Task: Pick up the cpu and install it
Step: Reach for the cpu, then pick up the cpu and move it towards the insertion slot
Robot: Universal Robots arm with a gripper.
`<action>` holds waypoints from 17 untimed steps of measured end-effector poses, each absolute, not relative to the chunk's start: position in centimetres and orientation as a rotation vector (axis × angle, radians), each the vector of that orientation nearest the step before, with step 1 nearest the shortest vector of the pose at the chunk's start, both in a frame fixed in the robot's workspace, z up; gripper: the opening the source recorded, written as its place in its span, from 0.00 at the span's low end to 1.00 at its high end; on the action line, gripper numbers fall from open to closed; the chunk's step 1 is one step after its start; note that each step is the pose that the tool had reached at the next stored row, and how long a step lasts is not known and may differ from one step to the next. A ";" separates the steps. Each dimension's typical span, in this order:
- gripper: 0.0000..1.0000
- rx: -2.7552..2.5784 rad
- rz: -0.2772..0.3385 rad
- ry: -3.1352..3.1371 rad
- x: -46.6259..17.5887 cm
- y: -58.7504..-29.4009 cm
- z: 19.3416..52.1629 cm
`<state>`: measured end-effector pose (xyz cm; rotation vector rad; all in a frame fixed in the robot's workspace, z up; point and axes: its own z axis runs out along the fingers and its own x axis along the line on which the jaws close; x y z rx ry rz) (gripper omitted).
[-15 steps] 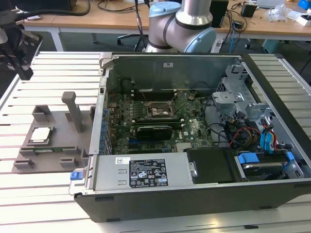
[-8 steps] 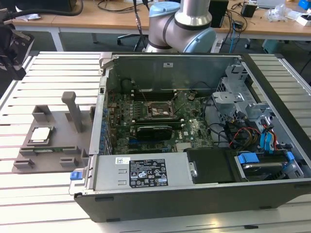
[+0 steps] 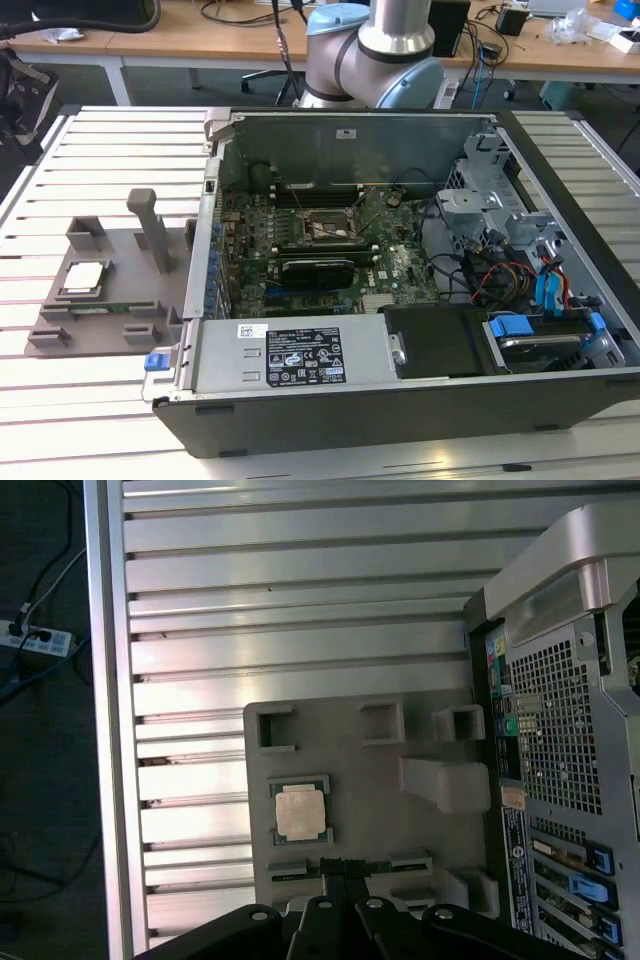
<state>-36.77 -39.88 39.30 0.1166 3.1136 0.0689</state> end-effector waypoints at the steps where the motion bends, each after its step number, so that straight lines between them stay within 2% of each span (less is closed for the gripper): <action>1: 0.11 0.117 0.069 3.114 -36.9 -39.9 39.3; 17: 0.11 0.117 0.069 3.114 -37.9 -39.9 39.2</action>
